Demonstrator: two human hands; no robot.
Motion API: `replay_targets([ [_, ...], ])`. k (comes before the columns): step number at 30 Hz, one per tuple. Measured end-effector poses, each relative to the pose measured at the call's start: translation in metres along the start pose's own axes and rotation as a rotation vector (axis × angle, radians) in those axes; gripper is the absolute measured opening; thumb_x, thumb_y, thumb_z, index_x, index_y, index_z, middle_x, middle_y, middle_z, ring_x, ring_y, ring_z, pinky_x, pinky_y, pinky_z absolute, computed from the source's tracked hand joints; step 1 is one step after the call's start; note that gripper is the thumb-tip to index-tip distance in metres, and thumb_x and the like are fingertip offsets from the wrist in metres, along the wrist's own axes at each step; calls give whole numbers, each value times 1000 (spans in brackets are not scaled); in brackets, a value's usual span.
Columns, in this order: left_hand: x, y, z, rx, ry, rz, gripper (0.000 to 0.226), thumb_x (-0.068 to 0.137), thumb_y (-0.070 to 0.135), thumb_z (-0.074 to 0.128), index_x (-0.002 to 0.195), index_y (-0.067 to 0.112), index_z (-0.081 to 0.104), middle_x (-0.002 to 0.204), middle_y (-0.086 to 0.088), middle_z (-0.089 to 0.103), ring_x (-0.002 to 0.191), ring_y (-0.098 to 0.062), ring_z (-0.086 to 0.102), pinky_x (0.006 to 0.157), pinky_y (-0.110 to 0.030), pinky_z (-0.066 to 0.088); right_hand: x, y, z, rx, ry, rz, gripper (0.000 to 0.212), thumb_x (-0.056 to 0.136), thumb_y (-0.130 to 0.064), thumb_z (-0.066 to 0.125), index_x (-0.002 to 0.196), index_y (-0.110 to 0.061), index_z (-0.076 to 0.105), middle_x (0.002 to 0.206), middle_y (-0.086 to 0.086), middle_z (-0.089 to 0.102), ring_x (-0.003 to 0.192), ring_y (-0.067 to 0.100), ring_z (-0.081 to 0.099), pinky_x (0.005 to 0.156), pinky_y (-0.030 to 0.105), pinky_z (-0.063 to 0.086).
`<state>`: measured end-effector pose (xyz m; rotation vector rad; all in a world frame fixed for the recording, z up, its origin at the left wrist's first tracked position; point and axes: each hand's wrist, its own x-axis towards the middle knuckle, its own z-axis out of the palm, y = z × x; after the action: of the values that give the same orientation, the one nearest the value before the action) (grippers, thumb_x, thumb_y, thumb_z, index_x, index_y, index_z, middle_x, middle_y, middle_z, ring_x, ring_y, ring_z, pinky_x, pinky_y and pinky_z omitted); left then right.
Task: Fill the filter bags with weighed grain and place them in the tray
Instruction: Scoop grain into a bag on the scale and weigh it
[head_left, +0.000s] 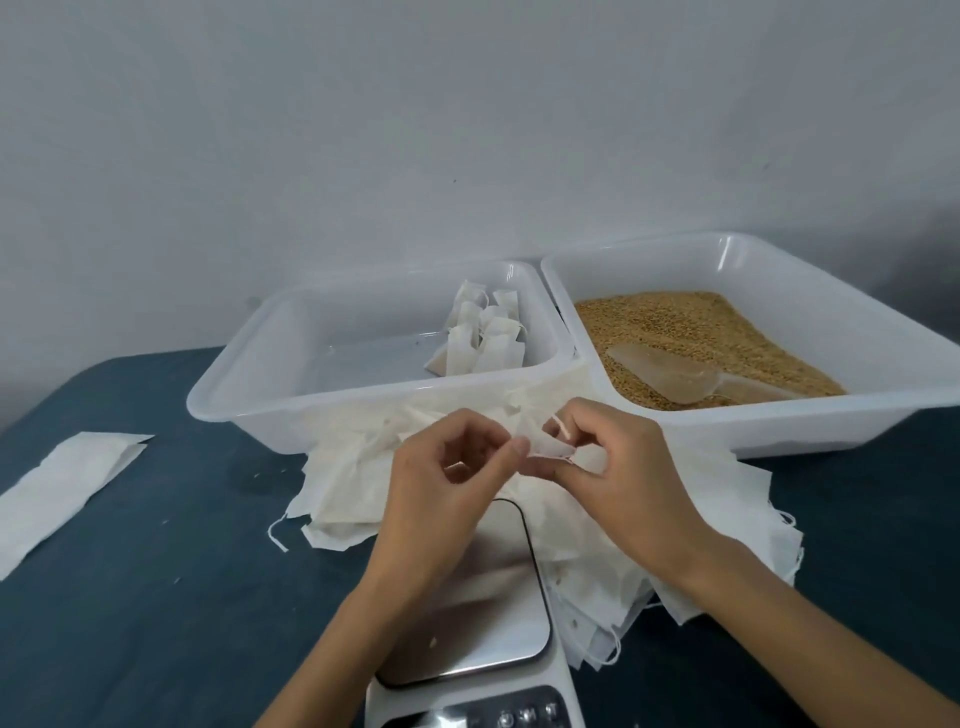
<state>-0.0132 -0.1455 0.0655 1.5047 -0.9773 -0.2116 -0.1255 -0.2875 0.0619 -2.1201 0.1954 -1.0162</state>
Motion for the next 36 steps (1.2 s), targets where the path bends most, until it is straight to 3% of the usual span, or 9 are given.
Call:
replay_targets([
  [3,3,-1,-3,-55,-10,-40,11,87,29,74,76,29,74,69,8,67,62,-8,59,60,-21,49,-4,0,2,-13,-58,-31,36,76,-32,88,74,-22,54,77,-8,60,73,17,59,68,27,46],
  [6,2,-1,-1,-41,-5,-38,15,87,17,68,74,24,70,68,8,62,64,-10,58,61,-26,51,-6,-5,3,81,-88,8,34,77,-47,86,86,-26,60,85,-6,65,84,20,63,75,25,50],
  [13,0,-4,1,-3,71,-18,7,88,22,71,85,27,69,77,3,70,68,-15,64,68,-31,55,-3,-2,2,132,54,86,24,89,-13,77,90,-26,57,85,-7,72,84,12,73,79,21,56],
  [17,-1,-2,1,-18,110,-41,16,82,19,67,91,32,67,72,-2,69,64,-16,61,66,-33,52,-4,2,0,-86,-56,-178,23,94,5,62,93,-19,60,89,-9,60,82,13,63,74,31,53],
  [22,-1,0,0,-65,92,-21,21,85,17,69,100,32,67,71,-5,69,63,-15,62,65,-25,50,-4,5,1,-168,-84,-232,26,95,2,62,112,-13,75,99,-4,60,90,8,61,80,18,47],
  [27,-4,1,2,-105,-48,62,24,93,17,72,114,27,67,84,-5,75,82,-22,73,80,-25,55,-3,-4,1,177,-120,10,13,94,-29,70,98,-20,77,95,-8,68,93,18,69,80,24,53],
  [31,-2,-1,-1,-85,48,78,27,92,10,66,114,26,69,107,1,75,103,-21,69,83,-26,56,4,0,-4,396,-12,206,17,89,-26,77,89,-9,76,82,5,69,79,11,64,72,25,48],
  [34,1,-2,-3,46,162,-65,34,92,38,75,123,28,64,125,13,67,114,-9,64,80,-25,57,9,2,-14,726,55,380,21,83,-28,78,92,-9,77,88,8,74,81,15,68,73,27,55],
  [36,4,-1,-3,-123,53,-225,41,87,47,78,120,24,69,113,11,72,95,-9,68,70,-25,57,10,4,-16,828,33,398,22,81,-30,80,93,-12,79,92,8,75,85,17,70,76,29,58],
])
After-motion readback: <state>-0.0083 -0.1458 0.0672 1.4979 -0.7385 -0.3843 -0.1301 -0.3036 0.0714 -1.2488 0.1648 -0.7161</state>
